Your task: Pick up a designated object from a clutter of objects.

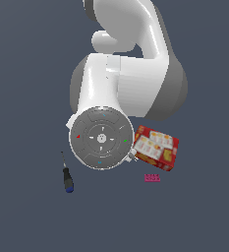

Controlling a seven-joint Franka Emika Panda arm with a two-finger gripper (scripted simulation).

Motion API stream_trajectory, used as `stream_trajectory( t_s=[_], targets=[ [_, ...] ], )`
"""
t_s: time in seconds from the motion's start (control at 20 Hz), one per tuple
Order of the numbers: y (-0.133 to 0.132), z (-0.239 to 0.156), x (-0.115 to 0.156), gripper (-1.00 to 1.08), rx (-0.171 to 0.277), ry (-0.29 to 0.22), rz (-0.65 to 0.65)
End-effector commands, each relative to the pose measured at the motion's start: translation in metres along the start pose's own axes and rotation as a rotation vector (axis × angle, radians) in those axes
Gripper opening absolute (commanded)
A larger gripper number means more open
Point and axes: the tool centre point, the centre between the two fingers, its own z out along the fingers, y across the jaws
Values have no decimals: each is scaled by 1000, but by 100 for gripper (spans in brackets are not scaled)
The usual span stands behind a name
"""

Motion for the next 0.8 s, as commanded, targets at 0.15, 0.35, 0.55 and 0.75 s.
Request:
stream_trajectory(
  t_s=[0.15,0.35,0.55,0.75],
  targets=[
    [-3,-41,-37,-100,68,65,108],
    [-7,-66,-62,-100,113,109,181],
    [-11,-90,-88,-100,156,152,252],
    [-16,-112,-112,-100,195,193,318]
  ],
)
